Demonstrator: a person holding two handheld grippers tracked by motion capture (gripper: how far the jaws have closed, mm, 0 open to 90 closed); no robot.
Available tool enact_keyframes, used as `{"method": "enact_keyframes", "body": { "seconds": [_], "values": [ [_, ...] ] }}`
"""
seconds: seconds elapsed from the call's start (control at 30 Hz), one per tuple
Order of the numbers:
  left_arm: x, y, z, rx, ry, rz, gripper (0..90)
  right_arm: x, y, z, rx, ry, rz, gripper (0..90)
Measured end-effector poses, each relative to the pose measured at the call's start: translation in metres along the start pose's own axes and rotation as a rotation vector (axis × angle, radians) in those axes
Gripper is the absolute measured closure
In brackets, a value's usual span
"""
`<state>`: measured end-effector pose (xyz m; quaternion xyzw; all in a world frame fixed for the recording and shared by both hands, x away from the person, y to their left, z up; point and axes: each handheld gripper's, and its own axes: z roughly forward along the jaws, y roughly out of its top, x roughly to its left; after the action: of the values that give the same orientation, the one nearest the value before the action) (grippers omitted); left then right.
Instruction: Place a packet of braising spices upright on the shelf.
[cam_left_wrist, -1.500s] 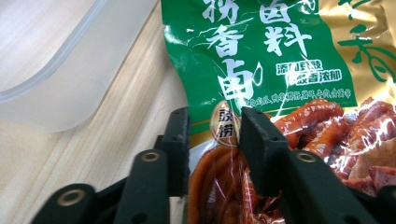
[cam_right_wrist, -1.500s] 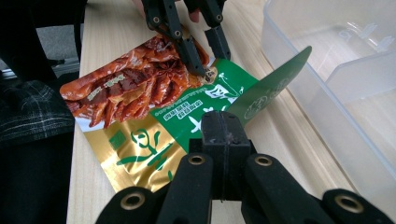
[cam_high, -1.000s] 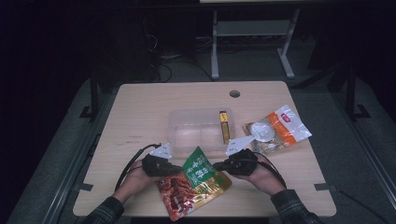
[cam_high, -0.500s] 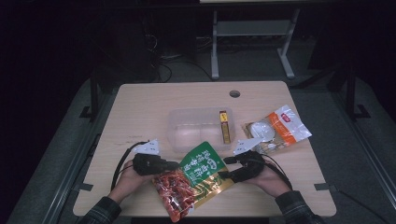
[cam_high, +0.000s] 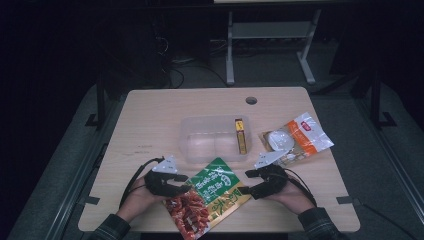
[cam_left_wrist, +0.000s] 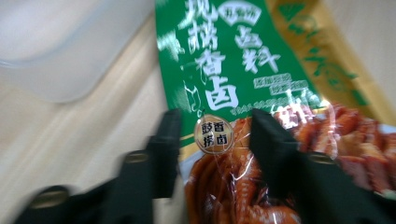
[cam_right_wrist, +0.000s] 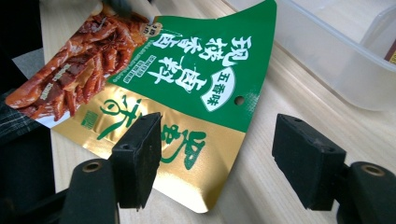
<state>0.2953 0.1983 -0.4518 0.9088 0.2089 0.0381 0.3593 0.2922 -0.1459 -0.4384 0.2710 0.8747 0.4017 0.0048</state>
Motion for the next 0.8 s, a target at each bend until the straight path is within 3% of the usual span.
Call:
{"method": "enact_keyframes", "body": {
  "seconds": [0.1, 0.17, 0.2, 0.33, 0.47, 0.8],
  "values": [
    [-0.004, 0.000, 0.010, 0.056, 0.026, -0.009, 34.4, 0.003, -0.004, -0.002, -0.001, -0.005, -0.001, 31.0],
    [-0.005, 0.000, 0.014, 0.040, 0.039, -0.043, 25.9, 0.004, -0.008, -0.005, -0.003, -0.003, 0.004, 30.5],
    [-0.005, 0.000, 0.015, 0.039, 0.044, -0.038, 23.5, 0.006, -0.011, -0.006, -0.001, -0.003, 0.009, 30.5],
    [-0.011, 0.001, 0.017, 0.035, 0.047, -0.026, 25.5, 0.008, -0.017, -0.010, 0.000, -0.003, 0.012, 30.2],
    [-0.014, 0.003, 0.017, 0.052, 0.081, -0.009, 36.8, 0.009, -0.021, -0.014, -0.006, -0.007, 0.022, 30.1],
    [-0.014, 0.005, 0.017, 0.028, 0.054, 0.017, 76.4, 0.010, -0.021, -0.018, -0.018, -0.009, 0.032, 30.2]
  ]
}}
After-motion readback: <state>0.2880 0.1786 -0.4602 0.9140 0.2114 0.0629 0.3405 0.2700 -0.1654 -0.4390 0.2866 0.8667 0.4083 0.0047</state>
